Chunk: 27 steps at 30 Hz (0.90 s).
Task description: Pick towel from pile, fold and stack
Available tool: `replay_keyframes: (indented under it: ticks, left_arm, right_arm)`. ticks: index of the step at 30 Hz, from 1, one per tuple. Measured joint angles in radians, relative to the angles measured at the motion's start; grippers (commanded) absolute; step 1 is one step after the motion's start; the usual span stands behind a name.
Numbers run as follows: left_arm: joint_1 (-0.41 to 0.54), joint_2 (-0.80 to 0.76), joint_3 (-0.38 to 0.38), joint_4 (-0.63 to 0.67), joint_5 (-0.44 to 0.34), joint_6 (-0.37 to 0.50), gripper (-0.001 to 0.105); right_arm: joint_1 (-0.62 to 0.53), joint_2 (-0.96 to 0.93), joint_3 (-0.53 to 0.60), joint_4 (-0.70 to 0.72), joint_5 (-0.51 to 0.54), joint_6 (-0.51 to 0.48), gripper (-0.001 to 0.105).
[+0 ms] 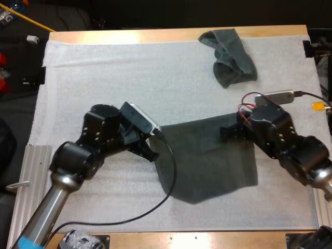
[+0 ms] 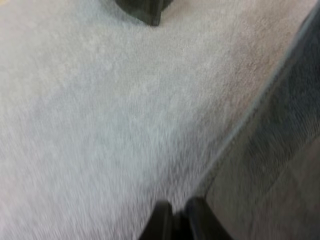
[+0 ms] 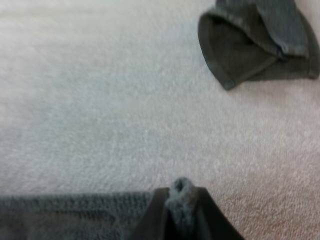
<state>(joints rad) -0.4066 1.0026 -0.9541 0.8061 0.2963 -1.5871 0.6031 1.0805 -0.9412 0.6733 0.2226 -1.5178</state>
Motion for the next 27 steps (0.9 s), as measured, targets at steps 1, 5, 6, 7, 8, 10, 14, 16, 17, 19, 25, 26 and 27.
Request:
replay_keyframes:
  ticks: [1, 5, 6, 7, 8, 10, 14, 16, 17, 19, 25, 26, 27]
  left_arm:
    - [0.000, -0.016, -0.015, 0.009, 0.000, 0.000, 0.000]
    - [0.000, -0.053, -0.080, 0.071, 0.000, 0.000, 0.000]
    - [0.000, -0.058, -0.094, 0.086, 0.000, 0.000, 0.000]
    - [0.000, -0.061, -0.107, 0.105, 0.000, 0.000, 0.000]
    - [0.000, -0.066, -0.118, 0.124, 0.000, 0.000, 0.000]
    - [0.000, -0.075, -0.131, 0.167, 0.005, 0.000, 0.000]
    - [-0.014, -0.114, -0.139, 0.248, 0.005, 0.000, 0.000]
    - [-0.035, -0.139, -0.139, 0.285, 0.001, 0.000, 0.000]
    - [-0.050, -0.152, -0.139, 0.304, -0.010, 0.000, 0.000]
    - [-0.076, -0.178, -0.139, 0.329, -0.041, 0.000, 0.000]
    - [-0.144, -0.259, -0.141, 0.355, -0.063, -0.043, 0.000]
    - [-0.154, -0.268, -0.143, 0.363, -0.063, -0.054, 0.000]
    - [-0.161, -0.275, -0.145, 0.372, -0.063, -0.063, 0.000]
  right_arm:
    - [0.006, -0.016, -0.005, 0.010, -0.001, 0.000, 0.000]
    - [0.053, -0.067, -0.013, 0.046, -0.001, 0.000, 0.000]
    - [0.071, -0.075, -0.013, 0.051, -0.001, 0.000, 0.000]
    - [0.089, -0.083, -0.013, 0.059, -0.001, 0.000, 0.000]
    - [0.108, -0.090, -0.013, 0.069, -0.001, 0.000, 0.000]
    - [0.144, -0.102, -0.013, 0.081, -0.001, 0.009, 0.000]
    - [0.210, -0.131, -0.013, 0.124, 0.007, 0.053, 0.000]
    - [0.246, -0.145, -0.025, 0.164, 0.019, 0.070, 0.000]
    - [0.264, -0.150, -0.038, 0.190, 0.028, 0.076, 0.000]
    - [0.293, -0.157, -0.075, 0.234, 0.039, 0.083, 0.000]
    - [0.390, -0.161, -0.206, 0.356, 0.059, 0.141, 0.000]
    - [0.405, -0.163, -0.222, 0.373, 0.059, 0.159, 0.000]
    - [0.418, -0.165, -0.234, 0.389, 0.059, 0.180, 0.000]
